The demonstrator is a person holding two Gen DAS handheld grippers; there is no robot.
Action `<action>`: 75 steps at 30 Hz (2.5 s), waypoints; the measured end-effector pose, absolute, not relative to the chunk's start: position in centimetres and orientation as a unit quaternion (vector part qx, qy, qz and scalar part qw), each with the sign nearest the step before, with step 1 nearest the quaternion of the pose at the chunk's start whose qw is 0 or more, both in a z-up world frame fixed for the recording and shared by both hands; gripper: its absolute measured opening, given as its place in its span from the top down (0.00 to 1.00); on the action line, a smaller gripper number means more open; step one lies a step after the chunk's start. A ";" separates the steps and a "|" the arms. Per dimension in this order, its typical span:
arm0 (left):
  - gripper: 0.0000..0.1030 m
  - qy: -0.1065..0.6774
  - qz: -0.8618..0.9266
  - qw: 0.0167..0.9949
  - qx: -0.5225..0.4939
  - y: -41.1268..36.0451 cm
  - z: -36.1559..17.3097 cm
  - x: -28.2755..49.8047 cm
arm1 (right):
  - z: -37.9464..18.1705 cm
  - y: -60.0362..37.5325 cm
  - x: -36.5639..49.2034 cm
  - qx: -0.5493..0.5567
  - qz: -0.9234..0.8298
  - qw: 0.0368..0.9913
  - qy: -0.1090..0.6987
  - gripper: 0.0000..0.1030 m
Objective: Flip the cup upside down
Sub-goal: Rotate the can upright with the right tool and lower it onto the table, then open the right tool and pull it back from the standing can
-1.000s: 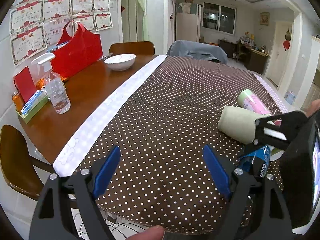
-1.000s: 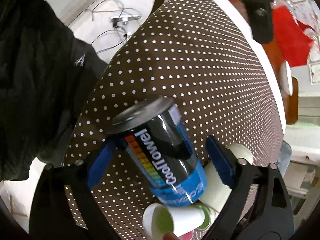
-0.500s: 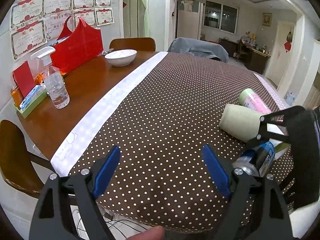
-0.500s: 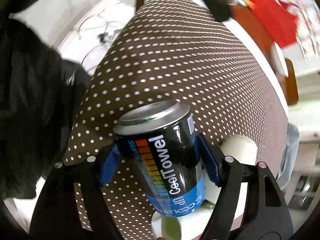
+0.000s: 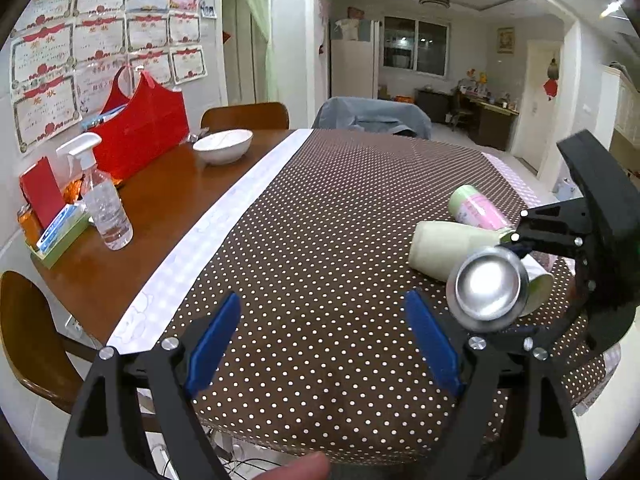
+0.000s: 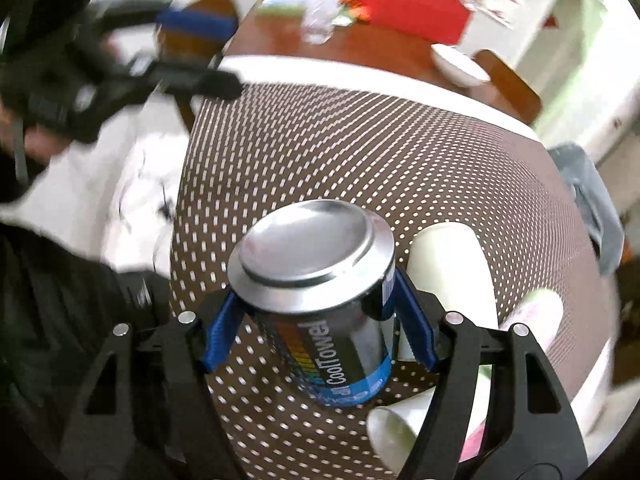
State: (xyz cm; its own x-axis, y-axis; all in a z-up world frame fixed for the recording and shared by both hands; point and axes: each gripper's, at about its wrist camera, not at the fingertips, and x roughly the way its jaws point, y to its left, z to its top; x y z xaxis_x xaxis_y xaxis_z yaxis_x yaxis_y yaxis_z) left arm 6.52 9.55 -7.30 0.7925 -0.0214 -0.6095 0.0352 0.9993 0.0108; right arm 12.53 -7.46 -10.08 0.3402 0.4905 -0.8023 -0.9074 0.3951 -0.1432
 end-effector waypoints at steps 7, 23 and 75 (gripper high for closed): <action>0.19 0.300 -0.027 0.953 0.016 9.5 -6.5 4.7 | -8.0 -8.9 12.6 -0.157 0.452 0.816 0.325 0.34; 0.19 0.279 -0.001 0.960 -0.022 12.6 -5.9 3.4 | -8.5 -6.5 10.3 0.021 0.357 0.907 0.221 0.34; 0.19 0.235 -0.021 0.972 0.010 6.3 -1.9 0.2 | -4.4 -15.8 5.5 0.112 0.160 0.960 0.199 0.06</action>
State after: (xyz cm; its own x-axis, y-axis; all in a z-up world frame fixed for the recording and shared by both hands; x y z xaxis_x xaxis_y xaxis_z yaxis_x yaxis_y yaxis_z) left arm 0.20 6.26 -1.86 0.8887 -0.0357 -0.4572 0.0451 0.9989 0.0098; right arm 5.47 -15.83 -4.42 0.8692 0.3522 -0.3469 -0.2626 0.9235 0.2796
